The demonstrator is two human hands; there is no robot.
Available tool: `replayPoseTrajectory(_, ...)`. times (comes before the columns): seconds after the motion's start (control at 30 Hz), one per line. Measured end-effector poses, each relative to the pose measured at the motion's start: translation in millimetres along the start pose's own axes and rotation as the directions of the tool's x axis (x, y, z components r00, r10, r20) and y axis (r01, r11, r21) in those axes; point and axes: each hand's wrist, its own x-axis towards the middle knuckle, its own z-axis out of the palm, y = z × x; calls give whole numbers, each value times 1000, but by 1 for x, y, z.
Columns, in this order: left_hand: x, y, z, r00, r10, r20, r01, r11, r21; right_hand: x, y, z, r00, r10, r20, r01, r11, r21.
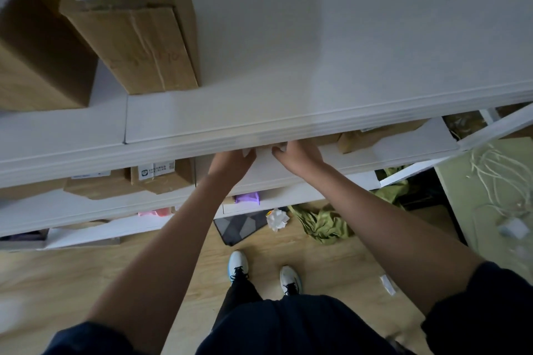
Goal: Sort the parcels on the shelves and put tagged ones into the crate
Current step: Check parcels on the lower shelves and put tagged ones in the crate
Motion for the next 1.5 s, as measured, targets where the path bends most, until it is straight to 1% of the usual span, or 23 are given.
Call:
replayPoseTrajectory(0.1,-20,1,3,999,-12,-30,12,1000,-5,-16,4,-3,998,-54,-26,54,998,21)
replayPoseTrajectory(0.23,-67,2,14,998,15,-53,-16,1000,-23,-55,21,1,989,-150,15,150,988,-26)
replayPoseTrajectory(0.3,-92,-1,24,998,29,-51,-31,999,-42,-74,35,6,982,-189,15,189,982,-18)
replayPoseTrajectory(0.43,-127,-2,41,999,24,-33,-26,998,-53,-98,57,15,980,-195,30,196,981,-14)
replayPoseTrajectory(0.53,-133,3,44,998,17,-54,-18,999,-26,-100,63,12,978,-208,27,208,978,-3)
replayPoseTrajectory(0.7,-125,19,36,987,29,-159,-35,999,-39,-95,58,4,954,-299,1,299,954,31)
replayPoseTrajectory(0.87,-128,14,30,975,30,-219,-26,999,24,-93,45,8,924,-383,10,382,921,-72)
replayPoseTrajectory(0.97,-134,3,26,971,-26,-236,32,999,25,-93,23,10,896,-443,31,443,887,-130)
replayPoseTrajectory(1.1,-140,-15,12,961,-129,-242,126,992,-31,-90,-5,18,838,-546,1,535,821,-201)
replayPoseTrajectory(1.13,-139,-21,9,960,-151,-235,146,989,-36,-88,-8,21,842,-539,-8,525,823,-215)
replayPoseTrajectory(1.2,-137,-28,2,960,-181,-215,178,983,-34,-86,-9,26,880,-475,-18,461,863,-208)
replayPoseTrajectory(1.3,-130,-35,-6,960,-223,-168,222,975,-23,-82,0,30,932,-361,30,361,916,-175)
replayPoseTrajectory(1.4,-124,-42,-7,972,-202,-124,199,979,-35,-79,10,30,950,-296,97,308,940,-145)
replayPoseTrajectory(1.5,-115,-42,-6,985,-159,-63,155,986,-61,-79,17,31,957,-266,114,278,954,-111)
